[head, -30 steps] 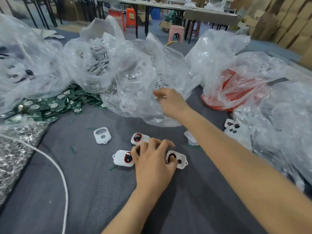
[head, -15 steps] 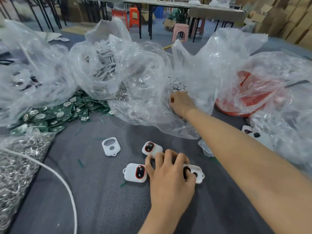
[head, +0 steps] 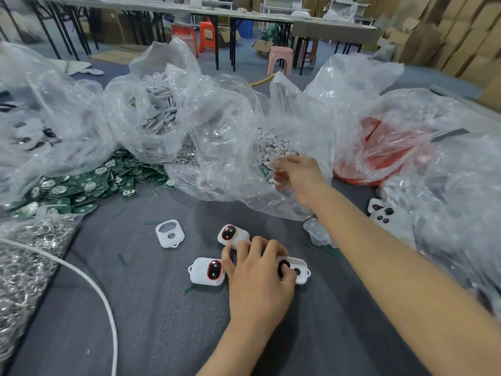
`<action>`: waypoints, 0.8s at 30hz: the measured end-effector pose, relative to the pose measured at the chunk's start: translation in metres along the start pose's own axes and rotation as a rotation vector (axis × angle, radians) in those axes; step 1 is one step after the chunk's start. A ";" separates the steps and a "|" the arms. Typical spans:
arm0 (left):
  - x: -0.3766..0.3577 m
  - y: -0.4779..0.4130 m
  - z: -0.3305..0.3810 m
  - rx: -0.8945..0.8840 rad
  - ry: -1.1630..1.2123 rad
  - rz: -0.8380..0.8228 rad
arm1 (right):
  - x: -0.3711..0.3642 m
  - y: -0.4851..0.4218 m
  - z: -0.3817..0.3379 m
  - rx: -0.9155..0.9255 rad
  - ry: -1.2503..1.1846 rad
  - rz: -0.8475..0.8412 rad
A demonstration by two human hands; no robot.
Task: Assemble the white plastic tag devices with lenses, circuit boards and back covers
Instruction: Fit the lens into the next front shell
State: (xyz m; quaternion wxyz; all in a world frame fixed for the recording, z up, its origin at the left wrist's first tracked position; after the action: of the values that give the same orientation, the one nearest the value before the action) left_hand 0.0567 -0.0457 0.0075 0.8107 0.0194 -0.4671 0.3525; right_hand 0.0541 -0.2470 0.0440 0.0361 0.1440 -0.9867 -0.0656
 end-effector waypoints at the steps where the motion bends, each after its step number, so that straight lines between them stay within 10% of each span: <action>1: 0.000 0.000 0.000 -0.003 -0.001 -0.002 | 0.005 0.010 0.001 -0.085 -0.192 -0.032; 6: 0.003 0.001 -0.002 -0.013 0.030 0.022 | 0.030 0.063 0.003 -0.241 -0.576 -0.121; 24: 0.035 0.012 -0.004 -0.046 0.690 0.278 | 0.065 0.152 0.035 -0.253 -0.359 -0.208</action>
State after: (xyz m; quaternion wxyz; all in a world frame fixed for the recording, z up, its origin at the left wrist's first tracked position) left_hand 0.0635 -0.0162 0.0288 0.8649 -0.1824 -0.1726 0.4346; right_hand -0.0534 -0.1173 0.0344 -0.1289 0.2252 -0.9411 -0.2166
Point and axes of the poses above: each hand's wrist, its own y-axis away from the middle knuckle, its own x-axis out of the back of the hand, z = x × y, the point moved 7 cm from there along -y, towards the middle knuckle, and after that the axes turned 8 degrees about z, right-handed, at the moved point
